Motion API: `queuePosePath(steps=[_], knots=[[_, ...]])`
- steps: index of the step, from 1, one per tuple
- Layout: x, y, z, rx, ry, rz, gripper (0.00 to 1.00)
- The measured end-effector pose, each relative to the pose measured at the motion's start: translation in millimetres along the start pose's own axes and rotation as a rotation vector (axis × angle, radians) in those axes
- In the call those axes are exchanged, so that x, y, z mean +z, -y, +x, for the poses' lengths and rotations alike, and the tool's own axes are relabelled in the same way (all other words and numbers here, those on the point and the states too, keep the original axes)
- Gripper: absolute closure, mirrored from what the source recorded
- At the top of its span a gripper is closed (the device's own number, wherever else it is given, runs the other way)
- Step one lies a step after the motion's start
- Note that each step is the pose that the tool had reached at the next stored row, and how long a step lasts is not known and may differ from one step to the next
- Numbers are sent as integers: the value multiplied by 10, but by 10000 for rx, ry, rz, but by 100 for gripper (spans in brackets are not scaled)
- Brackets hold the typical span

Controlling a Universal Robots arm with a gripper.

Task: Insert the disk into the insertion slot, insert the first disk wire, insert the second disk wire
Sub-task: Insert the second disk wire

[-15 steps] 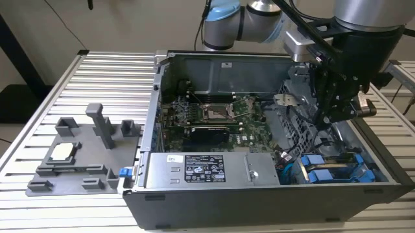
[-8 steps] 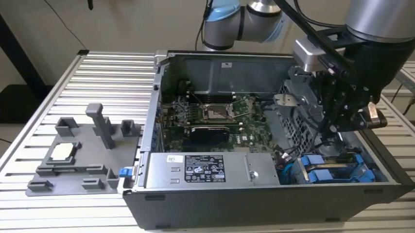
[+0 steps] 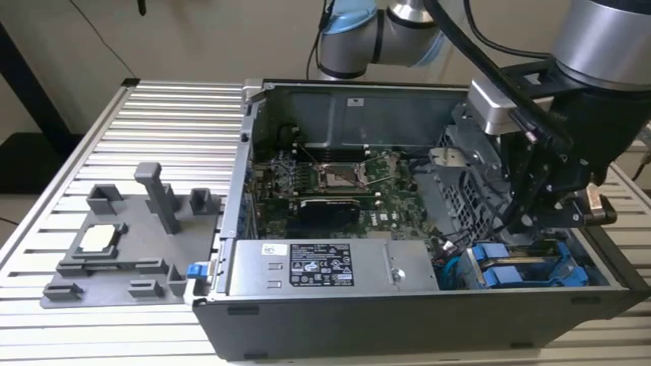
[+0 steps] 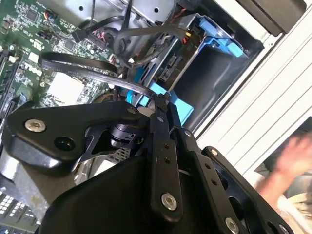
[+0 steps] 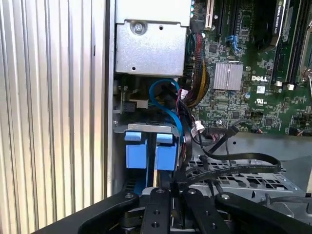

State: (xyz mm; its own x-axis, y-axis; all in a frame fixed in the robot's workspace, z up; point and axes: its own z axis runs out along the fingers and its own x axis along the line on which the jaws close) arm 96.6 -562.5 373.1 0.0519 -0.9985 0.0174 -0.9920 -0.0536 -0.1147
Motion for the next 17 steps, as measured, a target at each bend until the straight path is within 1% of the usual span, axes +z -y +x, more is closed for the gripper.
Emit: queuePosePath(steps=[2,6,9,11,15,16,17], knots=[[17,4,30,4,44,-23,84],[38,24,94,8,86,-39,84],[51,69,138,9,93,-86,84],[64,96,155,9,94,-96,84],[79,96,206,14,115,-112,84],[80,96,207,21,147,-115,84],[80,95,207,40,240,-111,84]])
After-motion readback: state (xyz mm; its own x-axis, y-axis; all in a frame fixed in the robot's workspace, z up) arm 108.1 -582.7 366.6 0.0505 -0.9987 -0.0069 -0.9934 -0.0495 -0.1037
